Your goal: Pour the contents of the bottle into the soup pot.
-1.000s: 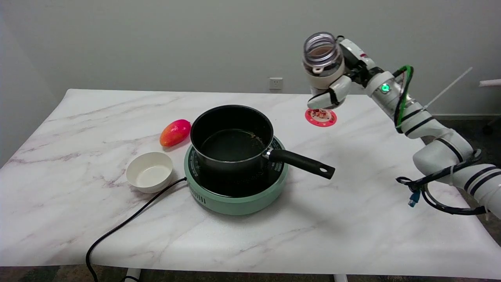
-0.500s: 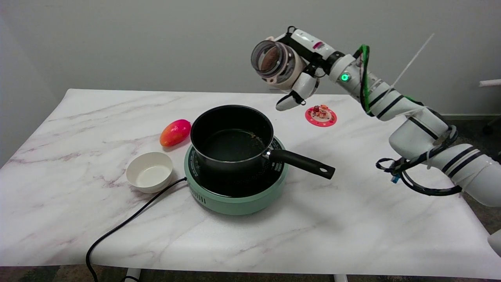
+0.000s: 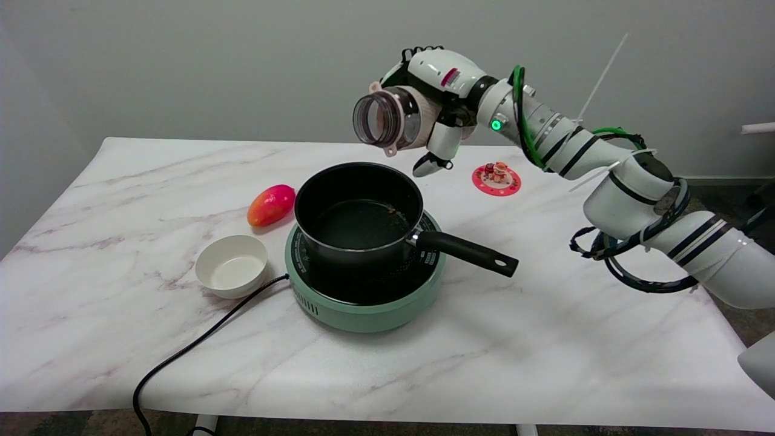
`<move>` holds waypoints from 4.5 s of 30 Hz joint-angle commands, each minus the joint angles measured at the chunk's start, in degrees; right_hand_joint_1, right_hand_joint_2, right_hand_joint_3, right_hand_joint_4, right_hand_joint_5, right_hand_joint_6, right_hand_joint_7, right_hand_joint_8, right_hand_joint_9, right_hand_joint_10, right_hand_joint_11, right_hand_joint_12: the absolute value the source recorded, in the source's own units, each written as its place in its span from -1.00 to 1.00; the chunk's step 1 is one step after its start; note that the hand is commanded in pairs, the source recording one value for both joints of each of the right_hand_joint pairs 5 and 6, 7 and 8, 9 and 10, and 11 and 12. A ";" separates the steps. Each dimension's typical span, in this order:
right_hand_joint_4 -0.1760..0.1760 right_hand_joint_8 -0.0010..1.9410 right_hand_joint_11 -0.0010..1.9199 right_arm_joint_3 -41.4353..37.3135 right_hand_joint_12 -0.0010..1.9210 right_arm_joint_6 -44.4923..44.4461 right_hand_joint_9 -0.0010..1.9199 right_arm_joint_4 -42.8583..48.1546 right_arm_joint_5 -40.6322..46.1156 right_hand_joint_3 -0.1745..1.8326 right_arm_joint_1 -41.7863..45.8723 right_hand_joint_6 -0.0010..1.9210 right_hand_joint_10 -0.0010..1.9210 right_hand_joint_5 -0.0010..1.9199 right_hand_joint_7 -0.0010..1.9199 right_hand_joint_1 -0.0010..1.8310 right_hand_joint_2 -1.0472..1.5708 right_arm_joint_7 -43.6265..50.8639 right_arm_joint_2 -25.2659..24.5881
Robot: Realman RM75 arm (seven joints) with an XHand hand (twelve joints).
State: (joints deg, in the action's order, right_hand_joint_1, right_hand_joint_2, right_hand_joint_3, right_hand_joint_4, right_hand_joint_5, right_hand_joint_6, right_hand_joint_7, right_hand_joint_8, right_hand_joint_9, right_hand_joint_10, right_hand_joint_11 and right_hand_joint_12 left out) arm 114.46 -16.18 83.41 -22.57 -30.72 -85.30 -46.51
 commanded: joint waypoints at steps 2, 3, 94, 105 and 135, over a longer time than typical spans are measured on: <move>0.00 0.98 0.25 1.69 0.25 4.95 0.40 2.67 -21.25 -0.11 0.41 1.00 0.40 1.00 1.00 0.69 0.54 0.67 -0.53; 0.00 0.98 0.25 1.61 0.25 4.95 0.41 2.51 -22.08 -0.11 0.46 1.00 0.40 1.00 1.00 0.69 0.54 0.67 -0.53; 0.00 0.98 0.25 7.48 0.25 -8.19 0.45 5.08 -45.01 -0.11 -16.34 1.00 0.45 1.00 1.00 0.64 0.55 0.71 3.75; 0.00 0.98 0.29 7.92 0.29 -8.25 0.48 6.14 -45.93 -0.17 -17.22 1.00 0.48 1.00 1.00 0.61 0.59 1.15 3.87; 0.00 0.98 0.30 12.89 0.30 -5.60 0.51 8.43 -58.44 -0.25 -16.14 1.00 0.50 1.00 1.00 0.59 0.65 -12.51 4.52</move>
State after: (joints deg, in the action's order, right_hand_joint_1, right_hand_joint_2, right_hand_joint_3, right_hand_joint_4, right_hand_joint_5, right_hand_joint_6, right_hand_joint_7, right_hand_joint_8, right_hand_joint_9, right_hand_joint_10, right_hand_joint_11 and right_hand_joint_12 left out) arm 126.48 -22.74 90.23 -74.17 -46.65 -91.56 -42.07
